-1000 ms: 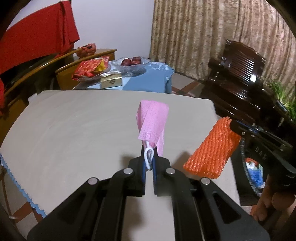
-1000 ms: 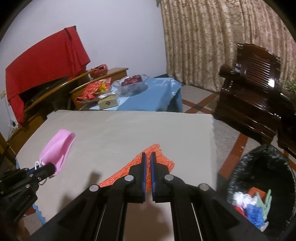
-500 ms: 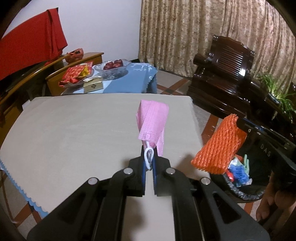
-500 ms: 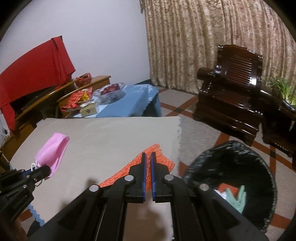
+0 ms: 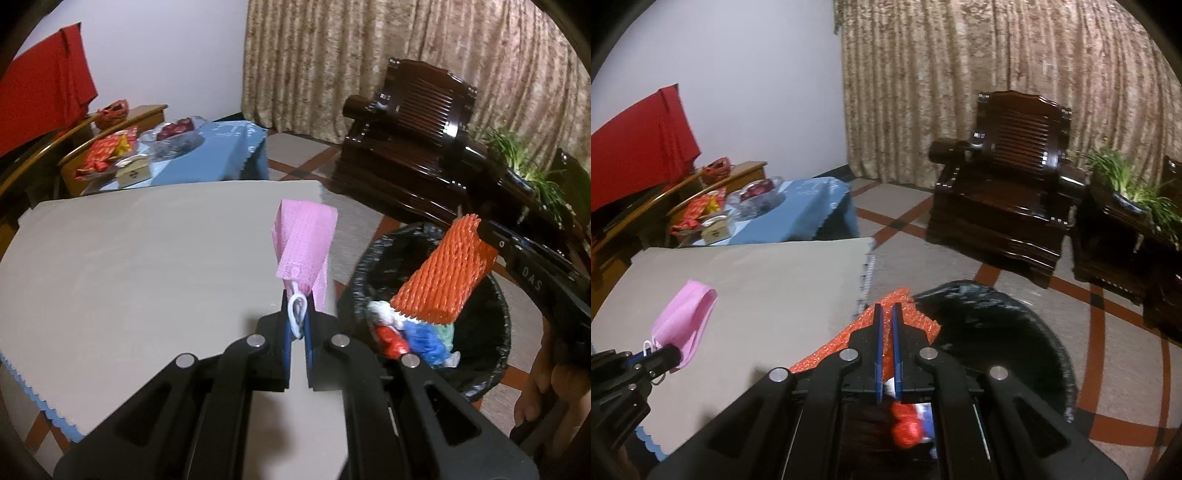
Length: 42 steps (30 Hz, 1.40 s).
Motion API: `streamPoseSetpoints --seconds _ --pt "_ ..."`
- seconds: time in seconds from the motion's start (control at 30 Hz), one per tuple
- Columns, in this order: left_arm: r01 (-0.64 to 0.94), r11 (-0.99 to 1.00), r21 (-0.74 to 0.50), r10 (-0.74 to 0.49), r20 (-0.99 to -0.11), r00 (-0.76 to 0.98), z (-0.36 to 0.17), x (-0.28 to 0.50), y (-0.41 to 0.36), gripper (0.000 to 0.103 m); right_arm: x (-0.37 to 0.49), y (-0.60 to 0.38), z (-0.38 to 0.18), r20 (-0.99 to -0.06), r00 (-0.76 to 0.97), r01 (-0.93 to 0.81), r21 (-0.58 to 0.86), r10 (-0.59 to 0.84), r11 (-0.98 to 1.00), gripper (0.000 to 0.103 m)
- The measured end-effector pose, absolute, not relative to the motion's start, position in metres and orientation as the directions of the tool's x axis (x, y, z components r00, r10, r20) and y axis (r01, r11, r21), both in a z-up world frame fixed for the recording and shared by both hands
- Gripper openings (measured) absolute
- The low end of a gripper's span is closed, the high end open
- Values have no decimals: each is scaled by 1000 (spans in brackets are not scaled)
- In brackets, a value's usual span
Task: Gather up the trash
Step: 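Carry the pink mask and orange net over the bin and release both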
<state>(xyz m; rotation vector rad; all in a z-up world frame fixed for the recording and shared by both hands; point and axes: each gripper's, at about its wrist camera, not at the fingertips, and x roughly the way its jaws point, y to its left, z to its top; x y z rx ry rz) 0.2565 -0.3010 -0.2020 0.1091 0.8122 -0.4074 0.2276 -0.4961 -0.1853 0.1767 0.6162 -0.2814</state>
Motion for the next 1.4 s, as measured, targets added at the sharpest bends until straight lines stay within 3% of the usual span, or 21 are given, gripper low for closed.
streamPoseSetpoints --seconds 0.93,1.0,1.03,1.1,1.27,1.37,1.4 --pt "510 854 -105 -379 -796 471 -276 246 -446 7 218 -613 -240 -671 683 440 62 -289 896 4" --pt "512 853 -103 -379 -796 472 -281 248 -451 16 225 -616 -246 -687 668 434 49 -285 899 7" --pt "514 852 -103 -380 -796 471 -282 249 -454 36 227 -618 -248 -694 659 437 39 -290 899 14" --pt "523 847 -93 -380 -794 475 -288 251 -458 52 228 -621 -256 -708 645 447 45 -287 893 17" --pt "547 831 -97 -390 -803 450 -297 248 -457 57 212 -625 -267 -726 627 486 79 -284 871 21" --pt "553 829 -78 -389 -792 471 -297 241 -449 70 201 -621 -272 -734 620 497 96 -276 863 25" --pt "553 829 -80 -390 -791 471 -297 239 -446 72 198 -619 -274 -738 617 500 98 -274 861 31"
